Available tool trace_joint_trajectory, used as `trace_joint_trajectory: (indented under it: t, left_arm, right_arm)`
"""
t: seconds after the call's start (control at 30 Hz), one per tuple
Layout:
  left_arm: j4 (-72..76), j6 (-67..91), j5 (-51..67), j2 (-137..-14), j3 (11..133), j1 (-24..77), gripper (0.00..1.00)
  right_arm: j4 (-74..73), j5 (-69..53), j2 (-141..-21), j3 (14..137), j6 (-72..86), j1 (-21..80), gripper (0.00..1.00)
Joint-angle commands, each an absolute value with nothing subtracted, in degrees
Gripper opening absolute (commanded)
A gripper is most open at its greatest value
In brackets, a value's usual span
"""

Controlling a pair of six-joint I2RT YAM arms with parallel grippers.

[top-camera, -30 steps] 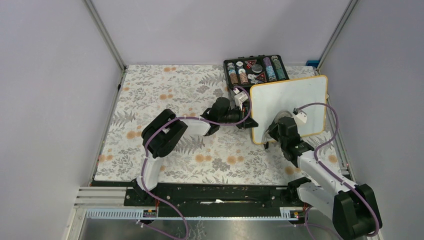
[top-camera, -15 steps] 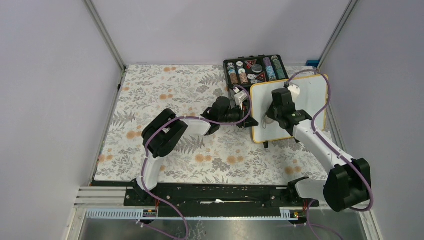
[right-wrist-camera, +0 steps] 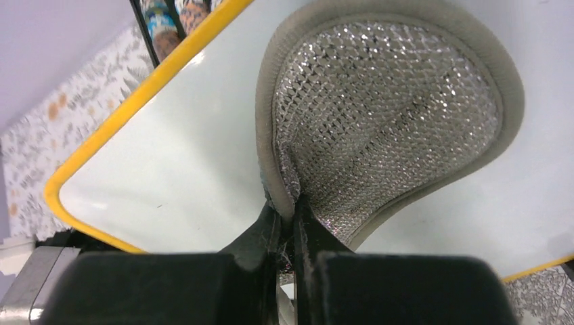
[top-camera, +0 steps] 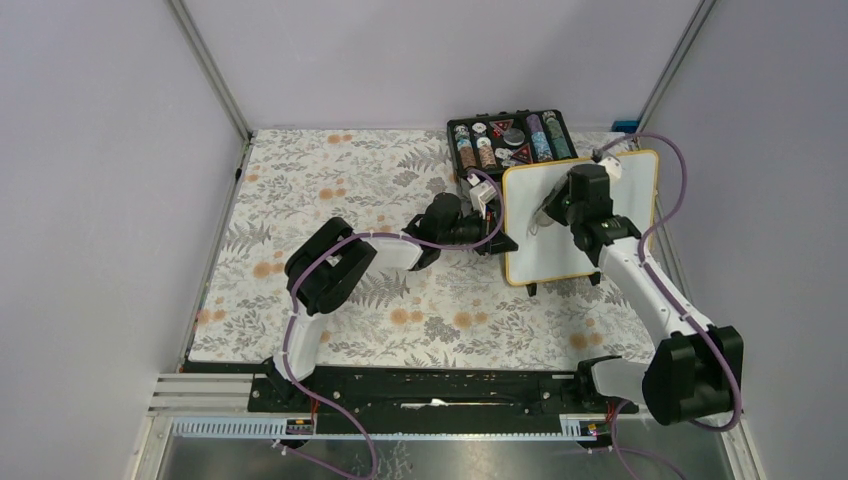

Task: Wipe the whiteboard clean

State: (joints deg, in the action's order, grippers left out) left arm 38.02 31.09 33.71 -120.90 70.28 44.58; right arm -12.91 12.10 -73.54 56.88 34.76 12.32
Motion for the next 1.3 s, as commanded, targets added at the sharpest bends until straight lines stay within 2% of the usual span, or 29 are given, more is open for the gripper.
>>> trace_joint_trajectory:
  t: [0.0,0.27,0.47,0.63,0.77,0.87,1.1,1.27]
  left_arm:
    - [24.52,35.04,27.11,-125.16,68.45,41.75,0.0]
    - [24.43,34.98,26.9,-125.14,68.41,41.68,0.0]
    - [24.43,35.02,26.98,-125.24,68.46,41.75,0.0]
    - [24.26,35.06,26.9,-125.33,68.65,41.7,0.0]
    - [24.19,35.05,26.96,-125.42,68.74,41.77,0.0]
    - [24.08,34.9,26.94,-125.47,68.87,41.83,0.0]
    - [23.99,34.86,26.9,-125.45,68.73,41.8,0.0]
    - [23.99,34.86,26.98,-125.51,68.82,41.77,0.0]
  right_arm:
    - [3.08,16.68,-71.43,47.15,36.67,6.49,0.0]
    - [3.3,16.65,-62.79,27.46,38.3,2.81,0.0]
    - [3.53,14.4,-60.92,23.48,38.77,2.45,0.0]
    - [4.34,4.24,-62.54,29.31,39.61,4.11,0.0]
    - [2.48,8.53,-65.02,38.91,38.26,13.39,0.0]
    - [1.67,8.34,-68.51,46.33,38.13,16.3,0.0]
    - [1.55,15.76,-74.21,58.41,34.69,16.3,0.0]
    - [2.58,17.22,-76.71,62.38,33.81,9.97,0.0]
